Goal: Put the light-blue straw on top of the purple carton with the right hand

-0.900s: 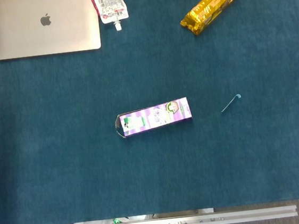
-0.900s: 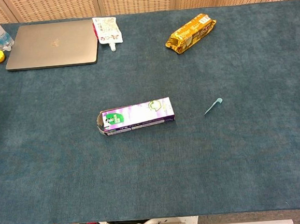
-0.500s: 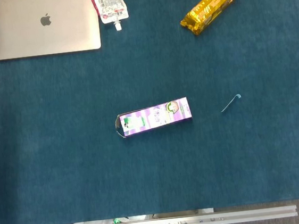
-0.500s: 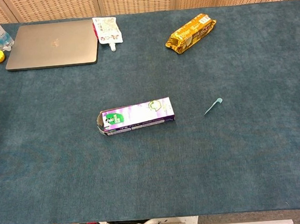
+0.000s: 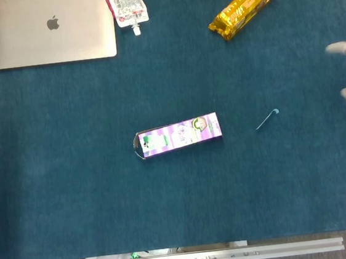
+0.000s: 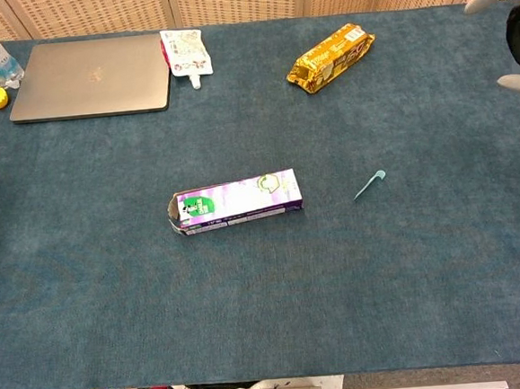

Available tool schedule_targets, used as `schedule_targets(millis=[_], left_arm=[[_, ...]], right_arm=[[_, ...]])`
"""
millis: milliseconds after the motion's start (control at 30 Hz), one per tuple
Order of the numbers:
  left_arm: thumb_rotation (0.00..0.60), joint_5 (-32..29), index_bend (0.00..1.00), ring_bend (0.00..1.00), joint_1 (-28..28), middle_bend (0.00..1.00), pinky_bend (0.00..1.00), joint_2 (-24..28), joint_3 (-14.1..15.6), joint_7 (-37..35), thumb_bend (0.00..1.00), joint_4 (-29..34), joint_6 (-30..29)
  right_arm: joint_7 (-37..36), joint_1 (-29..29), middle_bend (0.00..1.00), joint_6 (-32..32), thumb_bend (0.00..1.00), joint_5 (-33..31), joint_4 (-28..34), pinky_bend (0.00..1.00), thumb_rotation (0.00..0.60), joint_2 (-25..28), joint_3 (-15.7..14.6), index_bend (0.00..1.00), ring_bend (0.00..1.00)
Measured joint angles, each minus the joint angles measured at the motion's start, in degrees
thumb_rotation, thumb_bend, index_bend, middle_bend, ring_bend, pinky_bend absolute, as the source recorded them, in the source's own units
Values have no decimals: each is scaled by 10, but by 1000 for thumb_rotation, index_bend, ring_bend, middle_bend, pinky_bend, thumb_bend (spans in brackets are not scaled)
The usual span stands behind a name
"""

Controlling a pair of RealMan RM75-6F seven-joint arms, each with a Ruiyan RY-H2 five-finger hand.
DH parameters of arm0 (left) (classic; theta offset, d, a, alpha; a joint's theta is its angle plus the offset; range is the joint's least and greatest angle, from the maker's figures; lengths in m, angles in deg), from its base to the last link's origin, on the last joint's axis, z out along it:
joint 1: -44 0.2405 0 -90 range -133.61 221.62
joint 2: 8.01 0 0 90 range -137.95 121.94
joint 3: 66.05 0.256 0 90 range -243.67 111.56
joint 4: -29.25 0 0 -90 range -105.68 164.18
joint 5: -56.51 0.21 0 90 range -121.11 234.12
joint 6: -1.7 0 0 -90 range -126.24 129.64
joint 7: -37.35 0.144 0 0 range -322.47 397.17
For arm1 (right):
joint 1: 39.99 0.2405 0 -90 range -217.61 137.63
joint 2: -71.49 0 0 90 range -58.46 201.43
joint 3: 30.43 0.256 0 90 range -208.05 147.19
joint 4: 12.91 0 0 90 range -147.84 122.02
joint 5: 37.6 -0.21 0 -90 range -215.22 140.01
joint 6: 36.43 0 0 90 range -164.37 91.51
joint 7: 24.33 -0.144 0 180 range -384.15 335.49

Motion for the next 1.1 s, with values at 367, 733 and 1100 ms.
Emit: schedule_targets(millis=[367, 733, 1100], left_arm=[[600, 4, 229, 148, 15, 143, 155, 5, 8, -21, 258, -7, -10], [600, 5, 229, 148, 18, 143, 155, -2, 10, -38, 258, -24, -8], [600, 5, 229, 148, 24, 143, 155, -7, 11, -59, 258, -43, -9]], right_arm=[[51, 89, 1000, 129, 205, 6, -23, 1000, 600, -64, -4, 434, 1000], [115, 137, 1000, 214, 235, -48, -75, 1000, 600, -146, -18, 496, 1000], [151, 153, 1000, 244, 255, -83, -121, 1000, 600, -195, -42, 521, 1000]])
